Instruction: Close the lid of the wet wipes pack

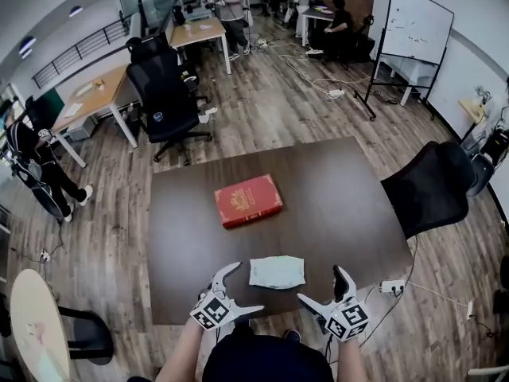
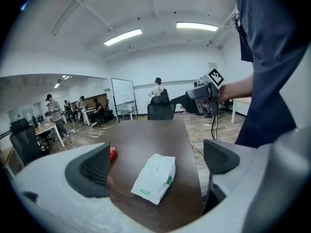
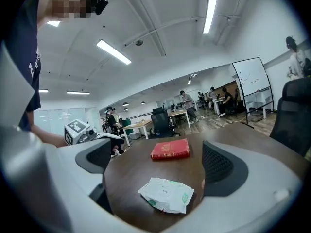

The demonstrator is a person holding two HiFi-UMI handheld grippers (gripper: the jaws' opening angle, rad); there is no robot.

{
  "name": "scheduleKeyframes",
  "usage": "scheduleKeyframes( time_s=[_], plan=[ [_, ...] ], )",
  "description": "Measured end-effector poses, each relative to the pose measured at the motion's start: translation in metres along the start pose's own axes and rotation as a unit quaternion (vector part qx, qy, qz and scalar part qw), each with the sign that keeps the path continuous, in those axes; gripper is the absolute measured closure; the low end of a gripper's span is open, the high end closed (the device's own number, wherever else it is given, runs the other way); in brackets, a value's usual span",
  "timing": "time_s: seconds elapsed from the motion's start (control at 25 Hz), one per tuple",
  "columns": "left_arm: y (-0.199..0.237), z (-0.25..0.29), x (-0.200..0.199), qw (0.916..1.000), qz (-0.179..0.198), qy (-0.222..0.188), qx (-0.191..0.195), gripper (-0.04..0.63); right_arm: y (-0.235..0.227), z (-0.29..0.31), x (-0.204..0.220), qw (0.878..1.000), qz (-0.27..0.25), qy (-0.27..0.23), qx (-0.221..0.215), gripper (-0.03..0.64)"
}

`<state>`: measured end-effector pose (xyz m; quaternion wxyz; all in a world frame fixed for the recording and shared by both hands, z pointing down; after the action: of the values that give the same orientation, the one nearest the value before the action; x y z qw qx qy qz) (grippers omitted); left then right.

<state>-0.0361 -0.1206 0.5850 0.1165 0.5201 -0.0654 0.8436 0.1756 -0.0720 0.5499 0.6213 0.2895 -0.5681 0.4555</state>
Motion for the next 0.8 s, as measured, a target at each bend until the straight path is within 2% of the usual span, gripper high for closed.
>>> scheduleKeyframes(
  time_s=[0.2,0.4,0.6,0.8],
  plan=[
    [0.015,0.028,0.03,0.9971,0.034,0.063,0.027,0.009,-0.001,0.011,0.012,1.0,-0.01,0.025,0.004,0.02],
    [0.011,0.056,0.056,0.9828,0.108,0.135,0.065,0.04,0.001,0.015,0.027,0.998,-0.029,0.055,0.005,0.02],
    [0.018,0.081,0.078,0.9749,0.111,0.173,0.086,0.092,0.005,0.013,0.035,0.997,-0.024,0.069,0.003,0.02],
    [0.029,0.107,0.105,0.9603,0.127,0.225,0.106,0.121,0.008,0.014,0.041,0.997,-0.017,0.075,0.005,0.02]
  ],
)
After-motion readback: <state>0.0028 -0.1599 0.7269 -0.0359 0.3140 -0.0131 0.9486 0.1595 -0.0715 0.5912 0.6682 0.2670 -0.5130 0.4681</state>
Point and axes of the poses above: the fingertips, and each gripper's own axes: z forward along the fingers, y to its left, x out of its underside, the point moved 5 cm from there along -z, backward along the fingers, and after that the axes turned 7 degrees about -z, right-handed, at the moved point
